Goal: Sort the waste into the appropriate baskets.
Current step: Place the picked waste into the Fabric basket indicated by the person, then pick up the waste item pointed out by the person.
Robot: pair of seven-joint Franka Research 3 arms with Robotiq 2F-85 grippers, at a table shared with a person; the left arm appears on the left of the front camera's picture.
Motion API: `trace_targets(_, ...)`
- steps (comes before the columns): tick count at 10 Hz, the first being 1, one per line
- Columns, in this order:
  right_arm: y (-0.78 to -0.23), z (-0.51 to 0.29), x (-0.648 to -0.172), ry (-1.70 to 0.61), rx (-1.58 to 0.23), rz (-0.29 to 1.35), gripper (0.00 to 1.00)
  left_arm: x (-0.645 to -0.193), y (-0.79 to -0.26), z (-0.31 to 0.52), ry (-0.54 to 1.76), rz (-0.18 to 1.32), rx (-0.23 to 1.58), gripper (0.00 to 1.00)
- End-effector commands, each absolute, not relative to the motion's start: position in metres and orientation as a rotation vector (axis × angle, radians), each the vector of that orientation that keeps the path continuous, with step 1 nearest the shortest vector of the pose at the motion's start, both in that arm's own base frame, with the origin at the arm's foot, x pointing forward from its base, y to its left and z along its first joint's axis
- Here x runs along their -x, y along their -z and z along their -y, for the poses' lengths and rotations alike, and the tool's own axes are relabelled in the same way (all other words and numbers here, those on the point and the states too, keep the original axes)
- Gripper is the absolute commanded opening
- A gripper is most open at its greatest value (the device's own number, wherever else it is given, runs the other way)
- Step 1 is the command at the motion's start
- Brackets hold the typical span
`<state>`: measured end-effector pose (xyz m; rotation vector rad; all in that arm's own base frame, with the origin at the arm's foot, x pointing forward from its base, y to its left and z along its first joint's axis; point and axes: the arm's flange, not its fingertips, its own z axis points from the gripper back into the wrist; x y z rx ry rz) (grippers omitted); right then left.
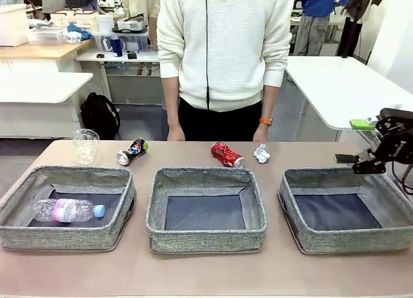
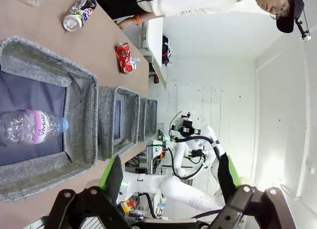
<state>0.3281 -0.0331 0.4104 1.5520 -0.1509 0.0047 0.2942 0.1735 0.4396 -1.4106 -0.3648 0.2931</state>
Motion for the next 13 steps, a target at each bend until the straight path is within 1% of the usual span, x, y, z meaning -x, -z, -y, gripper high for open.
trace_targets(1,-0.4209,0.0324,-0.3255,0.014,-1.557,0.137,1.0,-0.2922,-0.44,-0.1737,-0.271,0.374,1.416,1.0)
trace_targets(13,-0.4209,0.0324,-0.3255,0.014,-1.557,0.137,1.0,-0.2922,-0.44,-0.1737,-0.271,0.374,1.416,1.0)
